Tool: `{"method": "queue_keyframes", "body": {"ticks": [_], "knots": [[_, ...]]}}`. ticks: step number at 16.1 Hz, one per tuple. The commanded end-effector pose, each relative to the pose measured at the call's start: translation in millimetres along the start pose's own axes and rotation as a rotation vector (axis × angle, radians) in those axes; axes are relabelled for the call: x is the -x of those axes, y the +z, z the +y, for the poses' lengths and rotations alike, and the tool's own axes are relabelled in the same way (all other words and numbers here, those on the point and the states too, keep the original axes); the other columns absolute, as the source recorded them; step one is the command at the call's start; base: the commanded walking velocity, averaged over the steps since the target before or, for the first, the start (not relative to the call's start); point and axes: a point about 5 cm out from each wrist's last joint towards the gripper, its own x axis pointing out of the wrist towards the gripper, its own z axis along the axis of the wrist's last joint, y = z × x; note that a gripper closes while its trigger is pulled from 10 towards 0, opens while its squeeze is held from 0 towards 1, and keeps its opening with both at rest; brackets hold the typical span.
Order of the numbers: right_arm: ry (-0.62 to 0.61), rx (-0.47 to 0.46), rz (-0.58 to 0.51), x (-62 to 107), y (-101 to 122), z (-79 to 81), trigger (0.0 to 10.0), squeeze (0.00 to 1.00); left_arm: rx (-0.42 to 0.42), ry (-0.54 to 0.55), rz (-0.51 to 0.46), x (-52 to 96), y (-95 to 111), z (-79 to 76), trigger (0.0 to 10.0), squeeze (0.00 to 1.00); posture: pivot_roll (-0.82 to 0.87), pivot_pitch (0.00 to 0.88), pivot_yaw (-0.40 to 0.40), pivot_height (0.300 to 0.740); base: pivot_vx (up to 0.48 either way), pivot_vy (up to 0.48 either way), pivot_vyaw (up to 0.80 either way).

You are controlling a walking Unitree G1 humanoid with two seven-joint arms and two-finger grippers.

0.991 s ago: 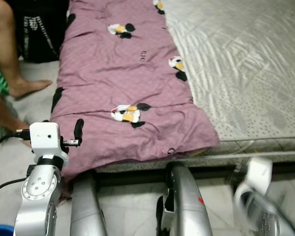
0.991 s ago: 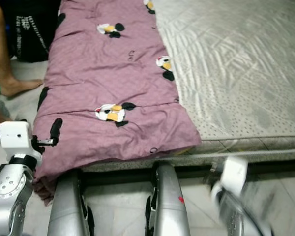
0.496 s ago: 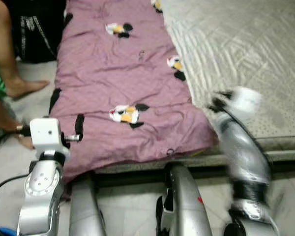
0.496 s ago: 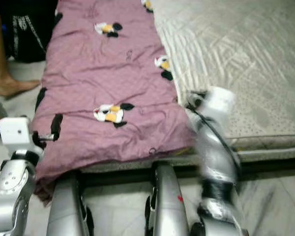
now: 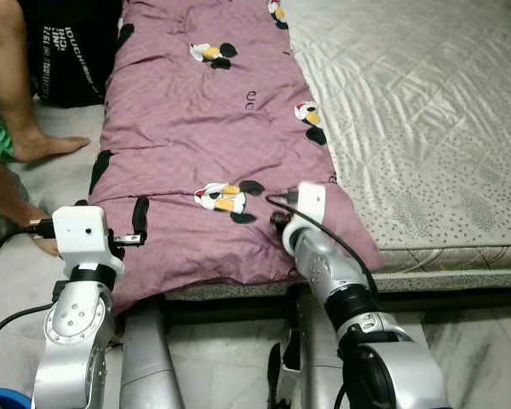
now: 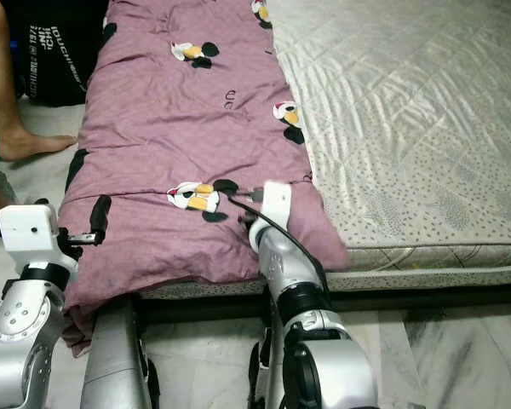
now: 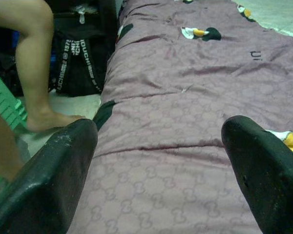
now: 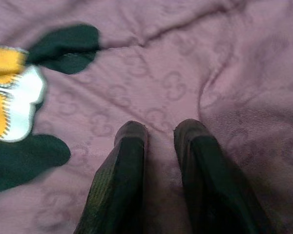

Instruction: Clean up the room

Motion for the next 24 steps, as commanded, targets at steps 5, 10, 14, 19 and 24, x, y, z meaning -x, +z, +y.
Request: {"method": "queue_keyframes", "body": {"ticks": [5,10,14,19,24], "knots": [[-0.31,-0.117,-0.051,4.4,5.3,-76.1,10.0,0.0,0.003,-0.021,0.015,0.8,-2.2,-6.4,10.0,0.0,0.08,0.16,-0.086,0.54,0.0,0.0,0.0],[-0.413,-0.155,-0.153,12.9,11.2,-101.8,10.0,0.0,-0.005,-0.027,0.005,-2.1,1.0,-3.9,10.0,0.0,0.08,0.159,-0.079,0.54,0.0,0.0,0.0],[-0.51,-0.159,-0.188,27.6,3.2,-122.9,10.0,0.0,-0.013,-0.013,0.012,0.1,-0.2,1.7,10.0,0.0,0.07,0.159,-0.07,0.54,0.0,0.0,0.0],[-0.491,0.044,-0.377,60.5,25.4,-137.9,10.0,0.0,0.0,-0.028,0.013,-3.3,-1.5,-4.2,10.0,0.0,0.04,0.143,-0.06,0.54,0.0,0.0,0.0],[-0.157,0.292,-0.585,97.6,38.5,-81.6,10.0,0.0,0.041,-0.034,0.034,-3.8,-10.3,-12.8,10.0,0.0,-0.01,0.1,-0.048,0.545,0.0,0.0,0.0]]}}
